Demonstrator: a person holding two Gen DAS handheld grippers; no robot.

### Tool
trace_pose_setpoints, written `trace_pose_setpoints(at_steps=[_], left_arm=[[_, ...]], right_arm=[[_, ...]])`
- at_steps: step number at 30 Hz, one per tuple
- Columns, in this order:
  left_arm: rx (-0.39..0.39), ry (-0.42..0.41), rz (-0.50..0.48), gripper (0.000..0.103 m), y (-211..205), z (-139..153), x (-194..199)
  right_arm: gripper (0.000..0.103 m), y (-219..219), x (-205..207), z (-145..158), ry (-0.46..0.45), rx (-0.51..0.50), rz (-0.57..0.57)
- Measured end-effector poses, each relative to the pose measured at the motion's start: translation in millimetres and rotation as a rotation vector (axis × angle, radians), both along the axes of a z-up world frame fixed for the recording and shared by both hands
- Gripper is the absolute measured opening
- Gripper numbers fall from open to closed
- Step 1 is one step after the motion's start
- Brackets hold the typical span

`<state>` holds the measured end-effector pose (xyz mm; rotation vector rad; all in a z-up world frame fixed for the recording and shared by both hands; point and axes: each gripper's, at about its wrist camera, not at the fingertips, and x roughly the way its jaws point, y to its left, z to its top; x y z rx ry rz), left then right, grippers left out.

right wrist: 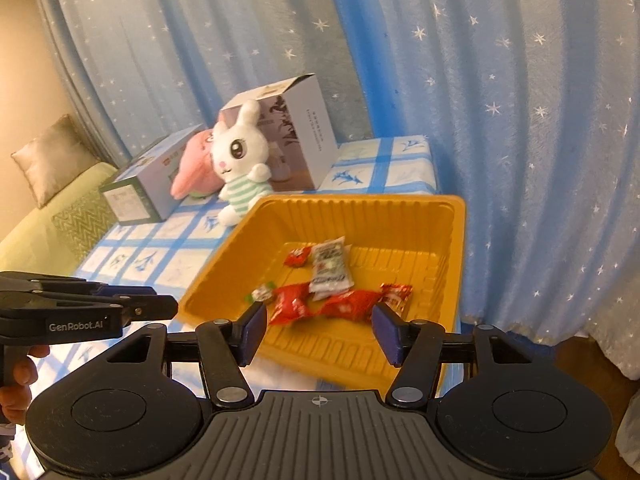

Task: Organize snacks
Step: 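Move both tools back toward the remaining snacks on the tablecloth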

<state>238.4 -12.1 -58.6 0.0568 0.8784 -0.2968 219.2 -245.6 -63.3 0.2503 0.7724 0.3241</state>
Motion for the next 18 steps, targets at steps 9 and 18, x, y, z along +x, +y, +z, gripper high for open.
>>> trace_pose_setpoints(at_steps=[9,18], left_arm=[[-0.014,0.014,0.052,0.03,28,2,-59],[-0.003,0.051,0.12,0.03,58,-6,-105]], right_arm=[[0.06,15,-48,4,0.021,0.011,0.059],[0.06,34,-80,-5,0.063,-0.006,0.128]])
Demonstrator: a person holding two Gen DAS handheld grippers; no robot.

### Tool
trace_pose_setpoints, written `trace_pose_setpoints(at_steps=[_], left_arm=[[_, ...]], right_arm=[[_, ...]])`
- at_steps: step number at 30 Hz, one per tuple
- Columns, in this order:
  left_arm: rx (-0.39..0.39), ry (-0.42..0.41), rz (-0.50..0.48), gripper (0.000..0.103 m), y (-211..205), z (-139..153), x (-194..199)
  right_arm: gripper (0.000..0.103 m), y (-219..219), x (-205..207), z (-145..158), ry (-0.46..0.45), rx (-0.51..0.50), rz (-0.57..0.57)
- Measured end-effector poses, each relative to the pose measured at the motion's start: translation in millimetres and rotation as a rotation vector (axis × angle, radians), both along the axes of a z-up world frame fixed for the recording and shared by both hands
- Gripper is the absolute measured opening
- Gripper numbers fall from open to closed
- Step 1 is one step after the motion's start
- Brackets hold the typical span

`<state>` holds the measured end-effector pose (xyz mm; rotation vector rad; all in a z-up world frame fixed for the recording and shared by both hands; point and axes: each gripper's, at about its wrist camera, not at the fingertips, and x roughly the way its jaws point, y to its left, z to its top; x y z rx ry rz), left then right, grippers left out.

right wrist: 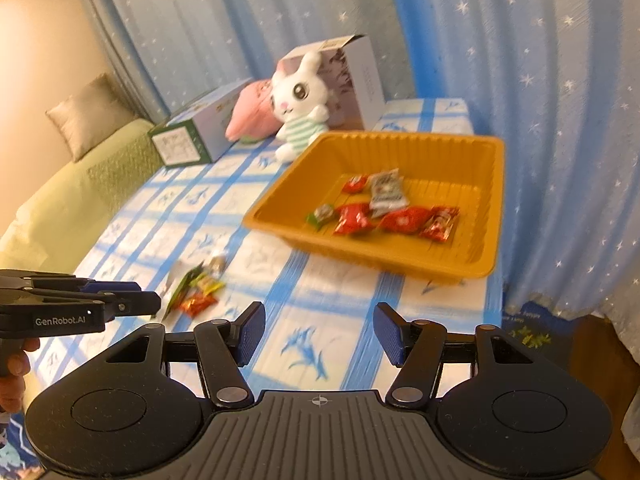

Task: Organize snacks
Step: 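Move both tools back toward the remaining snacks on the tablecloth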

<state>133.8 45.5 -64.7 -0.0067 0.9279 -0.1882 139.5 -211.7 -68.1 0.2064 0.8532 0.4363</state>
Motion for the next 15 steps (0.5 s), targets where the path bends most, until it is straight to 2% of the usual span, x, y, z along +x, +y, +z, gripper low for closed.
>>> trace_pose_setpoints(at_steps=[15], left_arm=[[0.02,0.079,0.096,0.03,36,-29,-35]], right_arm=[[0.06,45,-20,-31,0.089,-0.04,0.117]])
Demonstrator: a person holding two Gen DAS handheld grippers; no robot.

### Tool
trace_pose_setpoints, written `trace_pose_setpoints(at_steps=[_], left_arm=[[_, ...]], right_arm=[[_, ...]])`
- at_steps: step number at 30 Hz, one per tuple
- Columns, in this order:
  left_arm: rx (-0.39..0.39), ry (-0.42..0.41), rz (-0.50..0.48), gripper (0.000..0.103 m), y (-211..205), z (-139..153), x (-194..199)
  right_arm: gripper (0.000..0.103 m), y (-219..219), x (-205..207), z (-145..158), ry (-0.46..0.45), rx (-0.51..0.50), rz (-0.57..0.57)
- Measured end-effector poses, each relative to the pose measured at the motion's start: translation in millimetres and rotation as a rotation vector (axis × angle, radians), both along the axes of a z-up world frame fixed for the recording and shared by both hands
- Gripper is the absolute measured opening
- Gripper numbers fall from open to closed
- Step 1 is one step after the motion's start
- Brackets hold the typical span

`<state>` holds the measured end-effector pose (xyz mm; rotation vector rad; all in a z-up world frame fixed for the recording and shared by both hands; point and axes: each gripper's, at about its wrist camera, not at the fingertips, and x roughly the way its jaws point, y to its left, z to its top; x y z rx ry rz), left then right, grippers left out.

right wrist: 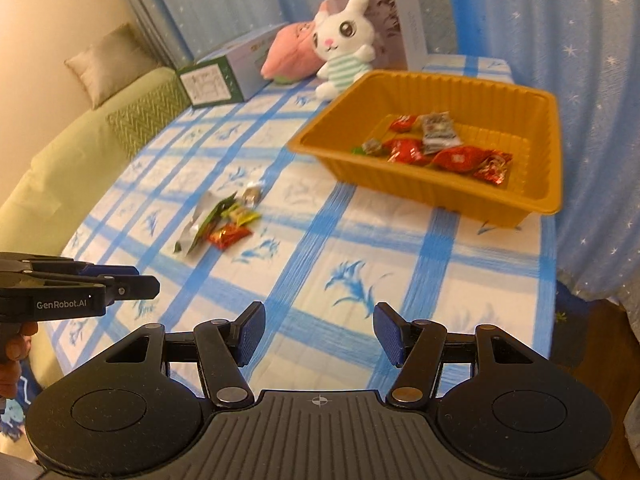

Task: Organize snacks
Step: 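Move both tools back toward the remaining snacks on the tablecloth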

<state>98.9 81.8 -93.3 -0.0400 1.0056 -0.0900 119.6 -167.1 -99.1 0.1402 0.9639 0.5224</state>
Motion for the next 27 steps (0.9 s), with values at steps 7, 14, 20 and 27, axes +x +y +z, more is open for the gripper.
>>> trace_pose_setpoints(at_steps=[7,14,20,27], left_arm=[[0.008,0.012,0.027,0.03,13,-8,-2],[0.011,0.004,0.046,0.03,29,-13,0],[0.016,-0.003,0.045,0.03,41,-16,7],[0.016,-0.019,0.04,0.03,54,-17,19]], right_arm=[[0.06,24,0,-13,0.026,-0.016,0.05],[0.06,49,9,-20,0.016,-0.024,0.079],[0.06,75,19,-22,-0.009,-0.026,0.102],[0.06,106,31,-24,-0.032,-0.027,0.121]])
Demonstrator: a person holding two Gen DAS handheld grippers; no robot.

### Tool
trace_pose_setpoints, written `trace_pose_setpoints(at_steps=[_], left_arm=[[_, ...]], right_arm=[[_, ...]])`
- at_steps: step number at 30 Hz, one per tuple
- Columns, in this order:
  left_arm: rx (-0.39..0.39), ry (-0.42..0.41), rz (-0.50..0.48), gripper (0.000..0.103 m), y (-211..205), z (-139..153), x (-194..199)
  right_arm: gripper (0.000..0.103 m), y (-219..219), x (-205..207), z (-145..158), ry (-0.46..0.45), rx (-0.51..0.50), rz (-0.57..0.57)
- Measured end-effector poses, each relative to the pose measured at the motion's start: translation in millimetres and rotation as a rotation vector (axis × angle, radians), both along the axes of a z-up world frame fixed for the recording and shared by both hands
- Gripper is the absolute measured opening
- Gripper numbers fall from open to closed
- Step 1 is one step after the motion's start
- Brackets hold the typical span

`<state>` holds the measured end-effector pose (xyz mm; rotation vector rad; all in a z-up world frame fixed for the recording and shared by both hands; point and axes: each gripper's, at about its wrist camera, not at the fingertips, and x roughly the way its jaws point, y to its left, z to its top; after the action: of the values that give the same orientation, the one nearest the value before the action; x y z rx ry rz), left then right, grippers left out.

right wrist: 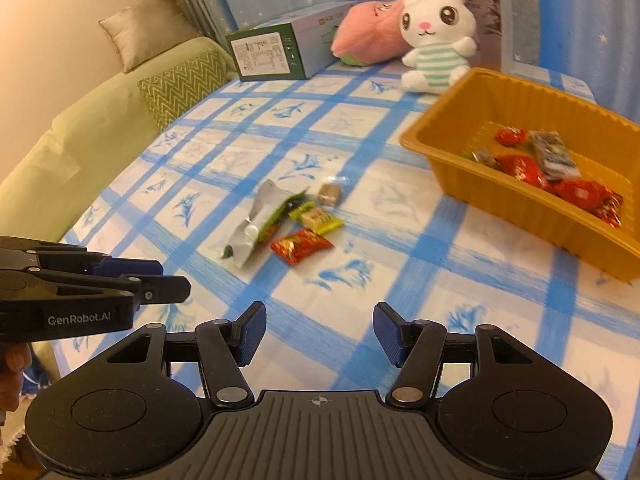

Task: Organize snacks
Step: 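Move both tools back toward the remaining snacks on the tablecloth, then grasp the small red candy with the right gripper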

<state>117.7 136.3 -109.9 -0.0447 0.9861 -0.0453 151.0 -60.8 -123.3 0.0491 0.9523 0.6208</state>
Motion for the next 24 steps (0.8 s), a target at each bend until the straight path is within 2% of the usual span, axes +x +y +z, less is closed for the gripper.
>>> trace_pose_setpoints(at_steps=[13,17,24], left_arm=[[-0.01,-0.019,-0.002,0.03,22,-6,25],[-0.012,-0.024,0.003,0.03,28,-8,34],[-0.012,-0.024,0.01,0.03,40,-11,47]], right_arm=[[0.059,39,28,-10,0.012,0.022,-0.039],[0.048,50,37,-15,0.026,0.025,-0.063],[0.045,61,53,-26,0.068,0.041,-0.138]])
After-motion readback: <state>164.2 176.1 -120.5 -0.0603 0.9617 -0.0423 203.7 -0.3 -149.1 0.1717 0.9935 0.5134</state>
